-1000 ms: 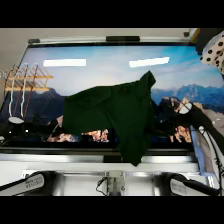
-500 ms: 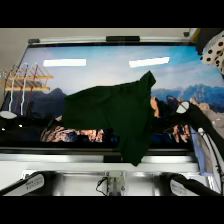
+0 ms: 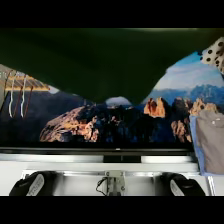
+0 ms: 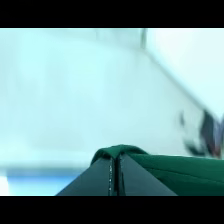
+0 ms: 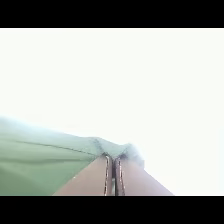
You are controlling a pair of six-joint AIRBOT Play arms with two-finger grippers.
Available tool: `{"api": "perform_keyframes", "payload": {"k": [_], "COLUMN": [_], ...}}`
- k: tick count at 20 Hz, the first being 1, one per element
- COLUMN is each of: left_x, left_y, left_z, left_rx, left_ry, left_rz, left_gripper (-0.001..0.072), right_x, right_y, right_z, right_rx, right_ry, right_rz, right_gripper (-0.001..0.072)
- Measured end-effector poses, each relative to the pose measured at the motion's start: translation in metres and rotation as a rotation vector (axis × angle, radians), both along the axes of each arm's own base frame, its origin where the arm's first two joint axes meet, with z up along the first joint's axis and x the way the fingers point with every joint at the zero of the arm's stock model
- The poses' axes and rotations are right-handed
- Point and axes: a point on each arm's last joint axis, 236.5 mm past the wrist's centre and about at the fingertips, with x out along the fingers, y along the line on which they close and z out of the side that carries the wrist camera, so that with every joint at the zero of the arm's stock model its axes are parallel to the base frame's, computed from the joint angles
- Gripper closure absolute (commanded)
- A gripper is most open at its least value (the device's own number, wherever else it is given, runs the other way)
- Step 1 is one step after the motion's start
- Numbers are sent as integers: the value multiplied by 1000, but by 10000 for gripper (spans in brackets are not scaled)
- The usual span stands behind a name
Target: Fold the shirts.
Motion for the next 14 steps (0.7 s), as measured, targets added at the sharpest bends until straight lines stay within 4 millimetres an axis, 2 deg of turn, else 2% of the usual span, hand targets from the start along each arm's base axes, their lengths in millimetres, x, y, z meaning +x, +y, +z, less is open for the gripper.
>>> {"api": "perform_keyframes", "payload": {"k": [1,2,3,4,5,7,9,12,14], "left_x": [-38,-69,-97,-117,-132,-147,-151,-141,-123], "left_y": [-8,-15,-22,-27,-30,-33,-31,-22,-13], "left_z": [37,62,78,84,84,77,63,35,6], "left_rx": [8,8,3,1,2,9,22,34,38], "left_ry": [-109,-185,-238,-256,-254,-221,-158,-41,72], "left_rz": [19,33,40,46,56,82,108,147,160], "left_gripper": [676,676,676,676,676,676,675,675,675], "right_x": [-30,-61,-87,-111,-128,-148,-156,-146,-127], "right_y": [-2,-4,-5,-6,-8,-14,-21,-32,-41], "right_z": [42,76,99,116,124,127,120,92,59], "right_rx": [-7,-12,-13,-11,-13,-21,-32,-57,-76], "right_ry": [-116,-217,-286,-342,-370,-372,-341,-211,-63], "right_rz": [-13,-21,-28,-36,-47,-73,-102,-149,-180], "right_gripper": [653,653,653,653,653,653,653,653,653]}}
